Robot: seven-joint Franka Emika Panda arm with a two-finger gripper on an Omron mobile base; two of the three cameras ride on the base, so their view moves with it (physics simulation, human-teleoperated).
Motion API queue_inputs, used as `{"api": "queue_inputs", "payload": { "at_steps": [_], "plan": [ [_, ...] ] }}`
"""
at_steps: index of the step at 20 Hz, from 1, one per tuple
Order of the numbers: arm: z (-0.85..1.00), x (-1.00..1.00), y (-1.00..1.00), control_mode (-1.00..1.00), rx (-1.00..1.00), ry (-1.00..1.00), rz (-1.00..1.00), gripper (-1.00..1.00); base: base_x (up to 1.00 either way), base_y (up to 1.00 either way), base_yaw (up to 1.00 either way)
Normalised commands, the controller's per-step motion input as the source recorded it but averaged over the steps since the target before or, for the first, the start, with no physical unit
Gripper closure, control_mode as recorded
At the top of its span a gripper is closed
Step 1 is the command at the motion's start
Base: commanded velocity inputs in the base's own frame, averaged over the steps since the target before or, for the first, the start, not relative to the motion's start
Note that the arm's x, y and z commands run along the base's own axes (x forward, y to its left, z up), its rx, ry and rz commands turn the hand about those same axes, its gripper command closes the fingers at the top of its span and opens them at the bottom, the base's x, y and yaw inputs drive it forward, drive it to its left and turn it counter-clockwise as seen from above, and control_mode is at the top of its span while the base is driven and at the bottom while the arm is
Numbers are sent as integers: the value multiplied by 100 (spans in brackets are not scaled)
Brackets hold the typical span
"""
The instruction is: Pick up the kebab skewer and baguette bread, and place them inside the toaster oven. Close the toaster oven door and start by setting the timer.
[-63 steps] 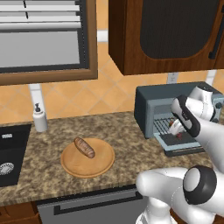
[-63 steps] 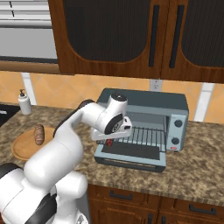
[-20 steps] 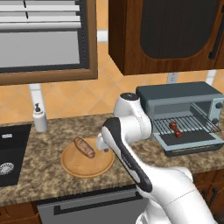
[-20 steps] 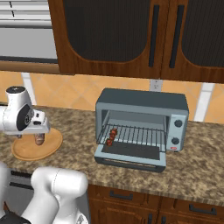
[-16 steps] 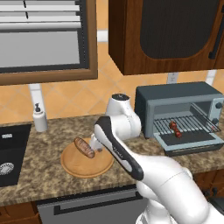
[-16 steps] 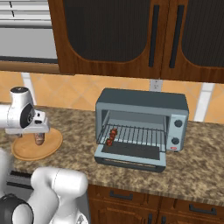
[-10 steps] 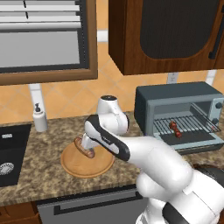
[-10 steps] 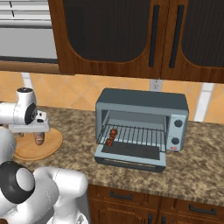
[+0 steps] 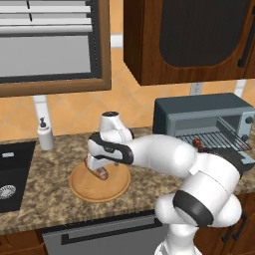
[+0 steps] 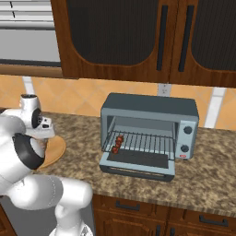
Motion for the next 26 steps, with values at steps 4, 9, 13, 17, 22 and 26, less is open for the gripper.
{"api": "queue_inputs", "payload": {
  "at_steps": [4, 9, 13, 17, 22, 26],
  "plan": [
    [-44, 29, 9, -100, -3, 0, 0, -100, 0, 0, 0],
    [-40, 28, 13, -100, 0, 0, 0, -100, 0, 0, 0],
    [-22, 41, 17, -100, 0, 0, 0, -100, 0, 0, 0],
    [-24, 12, 11, -100, 0, 0, 0, -100, 0, 0, 0],
    [-26, 0, 10, -100, 0, 0, -1, -100, 0, 0, 0],
    [-13, 0, 2, -100, 0, 0, -3, 100, 0, 0, 0]
  ]
}}
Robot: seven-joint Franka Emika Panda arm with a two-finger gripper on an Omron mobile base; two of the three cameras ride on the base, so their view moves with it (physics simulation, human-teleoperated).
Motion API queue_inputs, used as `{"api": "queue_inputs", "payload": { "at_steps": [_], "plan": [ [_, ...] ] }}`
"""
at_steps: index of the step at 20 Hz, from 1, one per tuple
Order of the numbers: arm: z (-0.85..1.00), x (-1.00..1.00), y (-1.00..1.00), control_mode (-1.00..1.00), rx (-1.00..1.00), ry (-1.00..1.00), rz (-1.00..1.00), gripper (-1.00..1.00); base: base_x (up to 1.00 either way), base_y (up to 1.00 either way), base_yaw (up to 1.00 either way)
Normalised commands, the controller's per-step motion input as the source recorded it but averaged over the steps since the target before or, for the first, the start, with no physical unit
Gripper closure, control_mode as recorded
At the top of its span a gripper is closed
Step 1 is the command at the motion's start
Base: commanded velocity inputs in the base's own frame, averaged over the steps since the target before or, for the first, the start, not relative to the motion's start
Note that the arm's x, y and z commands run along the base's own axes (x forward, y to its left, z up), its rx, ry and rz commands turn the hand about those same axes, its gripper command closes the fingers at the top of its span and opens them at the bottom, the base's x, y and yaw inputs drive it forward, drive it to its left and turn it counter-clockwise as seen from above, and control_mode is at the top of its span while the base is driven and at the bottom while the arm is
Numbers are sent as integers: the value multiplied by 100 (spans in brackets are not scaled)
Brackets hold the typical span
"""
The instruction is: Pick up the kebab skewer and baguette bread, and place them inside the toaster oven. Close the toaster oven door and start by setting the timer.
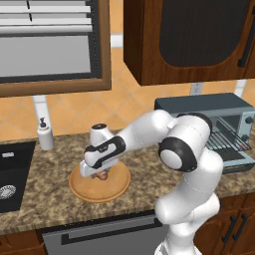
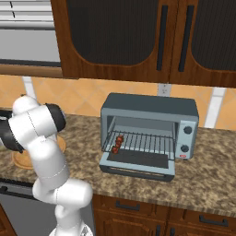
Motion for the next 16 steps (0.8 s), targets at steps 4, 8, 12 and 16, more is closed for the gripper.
{"api": "queue_inputs", "payload": {
  "at_steps": [4, 8, 12, 16],
  "plan": [
    [1, -1, -9, -100, 0, -1, -3, 100, 0, 0, 0],
    [83, -13, -37, -100, 1, -9, 0, 100, 0, 0, 0],
    [100, -25, -67, -100, 2, -10, 0, 100, 0, 0, 0],
    [99, -58, -94, -100, 6, -2, -1, 100, 0, 0, 0]
  ]
}}
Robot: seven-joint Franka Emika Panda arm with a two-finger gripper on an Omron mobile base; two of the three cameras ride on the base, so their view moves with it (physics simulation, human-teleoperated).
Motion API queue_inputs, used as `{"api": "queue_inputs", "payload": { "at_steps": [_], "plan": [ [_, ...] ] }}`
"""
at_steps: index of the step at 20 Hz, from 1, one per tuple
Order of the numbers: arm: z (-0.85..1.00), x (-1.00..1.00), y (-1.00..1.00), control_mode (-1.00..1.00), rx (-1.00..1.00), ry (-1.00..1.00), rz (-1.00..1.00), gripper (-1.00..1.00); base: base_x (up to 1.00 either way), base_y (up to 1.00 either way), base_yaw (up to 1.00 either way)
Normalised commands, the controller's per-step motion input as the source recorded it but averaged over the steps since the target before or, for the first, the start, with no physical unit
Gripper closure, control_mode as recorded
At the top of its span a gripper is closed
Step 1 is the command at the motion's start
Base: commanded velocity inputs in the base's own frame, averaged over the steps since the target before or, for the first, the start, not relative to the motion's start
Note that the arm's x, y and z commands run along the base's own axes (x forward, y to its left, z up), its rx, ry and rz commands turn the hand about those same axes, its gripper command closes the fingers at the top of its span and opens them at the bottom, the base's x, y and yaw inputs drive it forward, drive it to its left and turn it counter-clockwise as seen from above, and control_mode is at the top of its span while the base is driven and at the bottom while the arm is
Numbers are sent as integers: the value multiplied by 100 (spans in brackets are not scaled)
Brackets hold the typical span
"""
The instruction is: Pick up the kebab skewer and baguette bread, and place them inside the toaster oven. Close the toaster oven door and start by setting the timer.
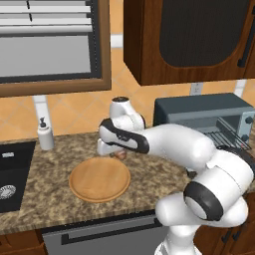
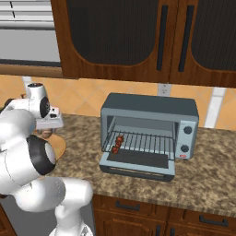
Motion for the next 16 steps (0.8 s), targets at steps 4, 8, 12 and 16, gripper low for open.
{"api": "queue_inputs", "payload": {
  "at_steps": [4, 8, 12, 16],
  "plan": [
    [81, -71, -100, -100, 5, -5, -4, 100, 0, 0, 0],
    [73, -71, -100, -100, 2, -2, -8, 100, 0, 0, 0],
    [66, -52, -100, -100, 0, 0, -16, 100, 0, 0, 0],
    [42, -38, -100, -100, 0, 0, -22, 100, 0, 0, 0]
  ]
}}
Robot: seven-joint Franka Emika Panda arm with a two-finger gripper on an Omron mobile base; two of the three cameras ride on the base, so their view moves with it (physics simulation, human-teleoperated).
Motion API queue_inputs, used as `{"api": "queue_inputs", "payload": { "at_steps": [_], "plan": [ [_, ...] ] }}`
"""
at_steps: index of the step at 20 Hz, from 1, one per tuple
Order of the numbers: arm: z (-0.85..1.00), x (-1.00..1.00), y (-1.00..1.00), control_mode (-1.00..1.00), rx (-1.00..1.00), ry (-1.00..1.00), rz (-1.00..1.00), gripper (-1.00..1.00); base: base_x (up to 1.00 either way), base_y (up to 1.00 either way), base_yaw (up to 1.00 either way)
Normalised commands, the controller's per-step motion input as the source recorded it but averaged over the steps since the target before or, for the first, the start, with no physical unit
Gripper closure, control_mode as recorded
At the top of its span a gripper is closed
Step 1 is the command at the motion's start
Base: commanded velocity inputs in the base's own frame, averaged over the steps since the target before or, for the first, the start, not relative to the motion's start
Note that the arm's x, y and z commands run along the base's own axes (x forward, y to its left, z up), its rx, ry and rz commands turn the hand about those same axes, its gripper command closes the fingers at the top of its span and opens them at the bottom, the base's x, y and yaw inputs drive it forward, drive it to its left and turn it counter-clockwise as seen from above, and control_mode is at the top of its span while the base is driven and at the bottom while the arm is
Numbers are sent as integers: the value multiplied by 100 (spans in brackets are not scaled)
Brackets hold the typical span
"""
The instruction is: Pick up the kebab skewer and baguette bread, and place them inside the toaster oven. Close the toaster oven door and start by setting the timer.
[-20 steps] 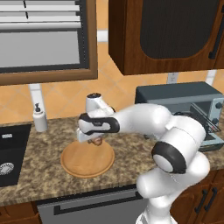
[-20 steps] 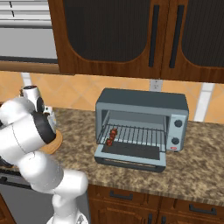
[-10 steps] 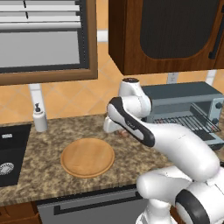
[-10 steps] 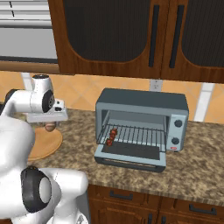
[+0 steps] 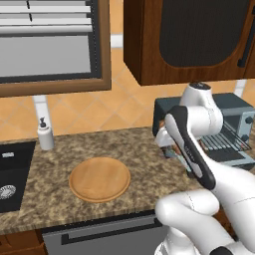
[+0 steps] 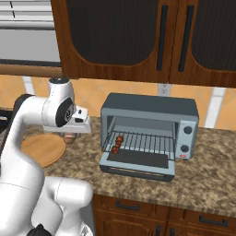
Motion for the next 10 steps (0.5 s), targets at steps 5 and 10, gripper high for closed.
{"api": "queue_inputs", "payload": {
  "at_steps": [5, 10],
  "plan": [
    [22, -19, -100, -100, -1, 3, -25, 100, 0, 0, 0],
    [1, -11, -100, -100, -7, 1, -19, 100, 0, 0, 0]
  ]
}}
